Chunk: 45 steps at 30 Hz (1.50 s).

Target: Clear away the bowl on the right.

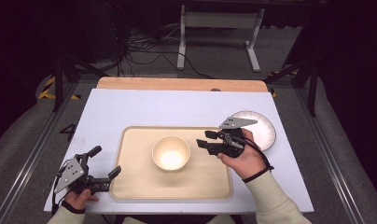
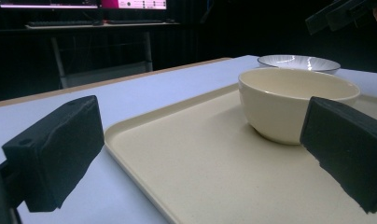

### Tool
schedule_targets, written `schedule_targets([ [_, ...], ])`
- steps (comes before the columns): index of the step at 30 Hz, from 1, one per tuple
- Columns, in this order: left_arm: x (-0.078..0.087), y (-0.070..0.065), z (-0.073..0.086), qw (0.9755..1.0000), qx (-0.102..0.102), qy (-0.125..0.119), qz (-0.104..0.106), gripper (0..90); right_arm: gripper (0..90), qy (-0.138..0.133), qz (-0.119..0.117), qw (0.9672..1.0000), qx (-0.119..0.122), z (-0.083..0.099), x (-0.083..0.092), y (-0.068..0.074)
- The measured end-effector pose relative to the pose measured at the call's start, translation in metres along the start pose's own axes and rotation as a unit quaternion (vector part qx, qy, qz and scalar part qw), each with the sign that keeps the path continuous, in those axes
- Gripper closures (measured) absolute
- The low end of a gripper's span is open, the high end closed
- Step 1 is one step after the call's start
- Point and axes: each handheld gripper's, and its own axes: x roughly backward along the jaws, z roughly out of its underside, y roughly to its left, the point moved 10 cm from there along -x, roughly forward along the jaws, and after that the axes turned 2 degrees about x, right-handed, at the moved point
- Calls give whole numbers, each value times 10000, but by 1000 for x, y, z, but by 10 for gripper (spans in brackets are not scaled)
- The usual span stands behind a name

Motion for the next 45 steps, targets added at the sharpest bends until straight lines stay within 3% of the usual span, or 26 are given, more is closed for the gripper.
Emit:
schedule_targets([
  [2, 0, 0, 0, 10000, -3, 0, 0, 2, 453, -228, -22, 9996, 162, 0, 3, 0],
  [9, 0, 0, 0, 10000, -4, -10, -5, 2, 439, -598, -73, 9975, 369, 5, 10, 0],
  [11, 0, 0, 0, 10000, -5, -9, -5, 2, 415, -843, -117, 9943, 635, 5, 14, 2],
  [18, 0, 0, 0, 10000, -3, 2, 2, 2, 327, -1140, -45, 9879, 1048, 7, 22, 1],
  [24, 0, 0, 0, 10000, -7, 2, 2, 2, 254, -1521, 27, 9825, 1076, 9, 31, -2],
  [31, 0, 0, 0, 10000, -6, 1, 2, 2, 224, -1655, 338, 9772, 1285, 16, 37, -10],
  [35, 0, 0, 0, 10000, -8, -3, 7, 2, 208, -1771, 392, 9745, 1323, 18, 40, -11],
  [38, 0, 0, 0, 10000, -8, -2, 7, 2, 208, -1966, 301, 9724, 1219, 17, 45, -8],
  [39, 0, 0, 0, 10000, -5, 1, 3, 2, 208, -2128, 289, 9693, 1195, 15, 47, -7],
  [41, 0, 0, 0, 10000, -3, 0, 3, 2, 209, -2244, 315, 9671, 1159, 16, 49, -7],
  [45, 0, 0, 0, 10000, -4, 1, 4, 2, 210, -2286, 448, 9657, 1144, 23, 50, -11],
])
